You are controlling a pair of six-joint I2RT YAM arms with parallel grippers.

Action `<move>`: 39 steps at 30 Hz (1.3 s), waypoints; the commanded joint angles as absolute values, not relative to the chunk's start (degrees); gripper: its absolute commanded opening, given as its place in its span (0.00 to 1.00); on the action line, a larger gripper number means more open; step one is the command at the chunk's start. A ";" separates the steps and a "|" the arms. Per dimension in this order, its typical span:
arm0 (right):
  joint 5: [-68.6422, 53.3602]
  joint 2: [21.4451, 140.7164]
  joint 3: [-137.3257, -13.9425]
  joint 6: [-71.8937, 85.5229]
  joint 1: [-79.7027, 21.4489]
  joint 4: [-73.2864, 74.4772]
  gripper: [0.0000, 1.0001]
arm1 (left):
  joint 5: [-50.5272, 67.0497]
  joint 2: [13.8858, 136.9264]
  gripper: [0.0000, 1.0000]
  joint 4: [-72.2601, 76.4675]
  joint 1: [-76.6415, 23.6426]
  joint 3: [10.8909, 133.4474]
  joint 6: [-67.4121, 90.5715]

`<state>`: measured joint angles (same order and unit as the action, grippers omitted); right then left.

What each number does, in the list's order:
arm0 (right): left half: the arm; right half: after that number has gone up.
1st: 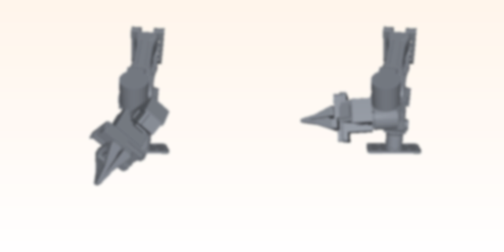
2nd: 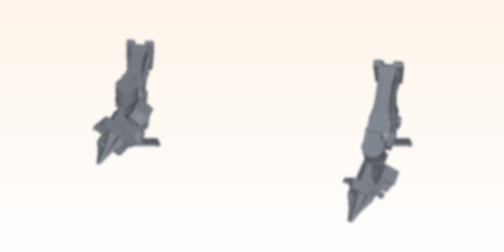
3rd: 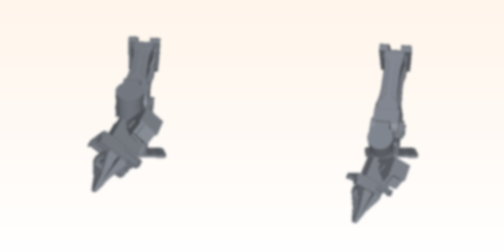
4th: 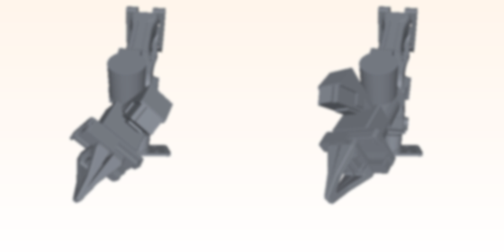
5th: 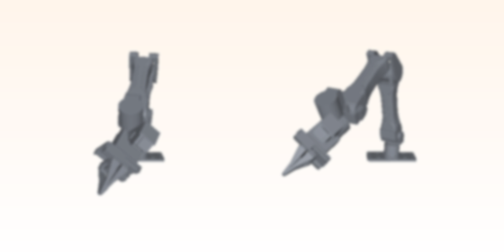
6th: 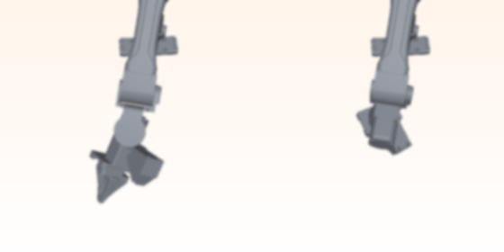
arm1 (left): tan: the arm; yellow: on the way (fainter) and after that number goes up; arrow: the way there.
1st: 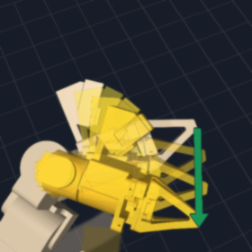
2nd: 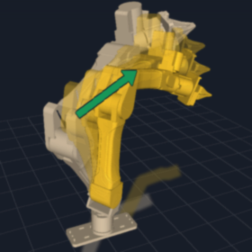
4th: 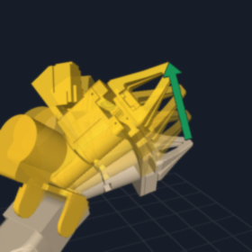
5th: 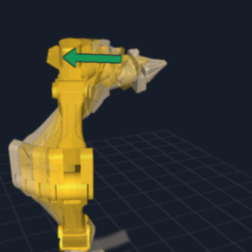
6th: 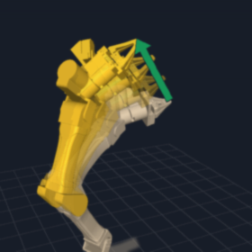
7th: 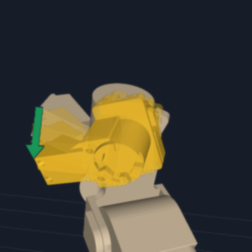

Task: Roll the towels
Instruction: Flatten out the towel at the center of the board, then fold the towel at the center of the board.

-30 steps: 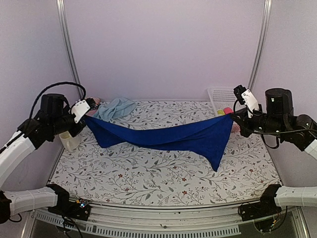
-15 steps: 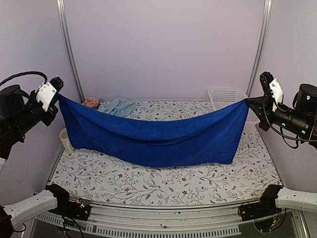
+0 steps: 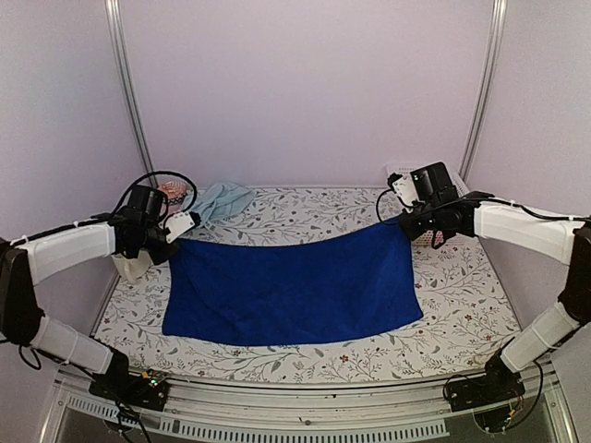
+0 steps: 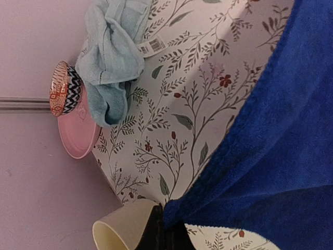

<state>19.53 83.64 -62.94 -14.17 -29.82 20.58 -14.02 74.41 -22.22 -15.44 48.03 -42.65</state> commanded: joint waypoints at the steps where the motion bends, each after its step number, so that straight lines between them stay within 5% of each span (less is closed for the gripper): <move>1: 20.07 91.76 -64.57 -17.09 -26.08 8.04 0.01 | -18.45 86.01 0.00 -7.82 -12.46 52.06 -44.52; 8: 15.40 98.17 -66.12 -22.34 -23.33 2.98 0.01 | -19.21 96.78 0.00 -0.20 -9.41 54.88 -46.47; 39: 1.38 102.95 -70.91 -28.62 -21.98 0.90 0.01 | -9.14 97.27 0.00 12.09 -0.01 50.69 -57.82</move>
<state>6.13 106.06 -70.98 -26.89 -22.37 1.65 -13.69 100.73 10.98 -1.74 52.25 -56.29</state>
